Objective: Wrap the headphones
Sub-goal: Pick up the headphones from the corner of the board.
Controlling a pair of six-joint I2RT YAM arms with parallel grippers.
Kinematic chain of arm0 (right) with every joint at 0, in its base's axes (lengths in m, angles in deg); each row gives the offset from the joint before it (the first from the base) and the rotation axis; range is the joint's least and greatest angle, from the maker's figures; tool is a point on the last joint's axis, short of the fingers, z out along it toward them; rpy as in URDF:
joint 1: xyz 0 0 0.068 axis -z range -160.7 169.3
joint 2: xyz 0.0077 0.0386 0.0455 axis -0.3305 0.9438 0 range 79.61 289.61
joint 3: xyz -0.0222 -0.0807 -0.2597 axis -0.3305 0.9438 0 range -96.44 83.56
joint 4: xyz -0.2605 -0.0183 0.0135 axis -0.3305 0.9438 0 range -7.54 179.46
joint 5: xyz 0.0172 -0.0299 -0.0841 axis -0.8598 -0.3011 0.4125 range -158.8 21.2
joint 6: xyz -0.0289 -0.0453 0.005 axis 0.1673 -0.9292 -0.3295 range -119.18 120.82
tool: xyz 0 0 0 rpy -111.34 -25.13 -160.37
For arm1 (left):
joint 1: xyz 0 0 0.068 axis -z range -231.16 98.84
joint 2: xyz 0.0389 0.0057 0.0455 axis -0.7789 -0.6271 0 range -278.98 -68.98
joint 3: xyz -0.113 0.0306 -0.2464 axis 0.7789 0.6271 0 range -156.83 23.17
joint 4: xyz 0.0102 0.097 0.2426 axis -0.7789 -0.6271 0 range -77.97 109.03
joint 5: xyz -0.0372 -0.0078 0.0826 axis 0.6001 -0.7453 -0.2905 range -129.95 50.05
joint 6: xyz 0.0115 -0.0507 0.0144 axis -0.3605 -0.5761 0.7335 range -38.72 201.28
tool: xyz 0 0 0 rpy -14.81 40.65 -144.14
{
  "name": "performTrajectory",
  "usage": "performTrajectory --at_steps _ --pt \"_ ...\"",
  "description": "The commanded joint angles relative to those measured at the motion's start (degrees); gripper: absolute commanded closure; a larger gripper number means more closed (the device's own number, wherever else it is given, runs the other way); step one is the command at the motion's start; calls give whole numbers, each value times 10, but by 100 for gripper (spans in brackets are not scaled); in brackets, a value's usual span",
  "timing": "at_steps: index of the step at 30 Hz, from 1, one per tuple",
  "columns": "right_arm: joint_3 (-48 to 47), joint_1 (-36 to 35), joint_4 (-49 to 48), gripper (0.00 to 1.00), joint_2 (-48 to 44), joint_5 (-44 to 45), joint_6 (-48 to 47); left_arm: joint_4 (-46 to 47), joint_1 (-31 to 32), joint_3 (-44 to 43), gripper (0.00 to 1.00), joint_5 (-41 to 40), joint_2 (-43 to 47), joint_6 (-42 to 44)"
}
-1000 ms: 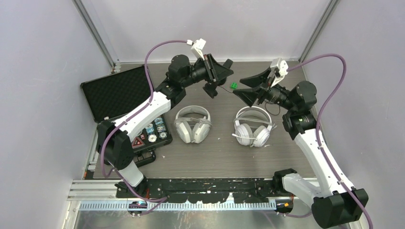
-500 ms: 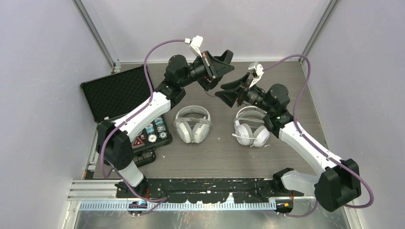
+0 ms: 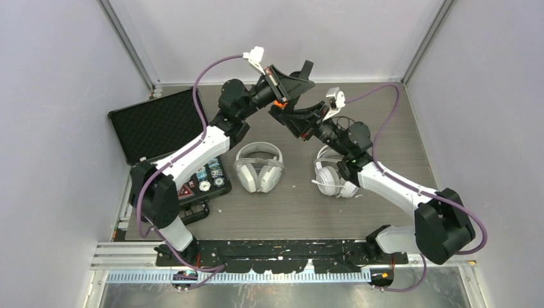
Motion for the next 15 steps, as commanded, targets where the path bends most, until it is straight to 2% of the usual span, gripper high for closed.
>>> performTrajectory --at_steps 1,4,11,15 --pt "-7 -12 -108 77 11 30 7 75 0 4 100 -14 25 -10" --pt "-6 -12 -140 98 15 42 19 75 0 12 100 -18 27 -10" --pt "3 -10 -138 100 -10 121 14 52 -5 48 100 -9 48 -17" --pt "-5 0 -117 100 -11 125 19 37 -5 60 100 20 61 -27"
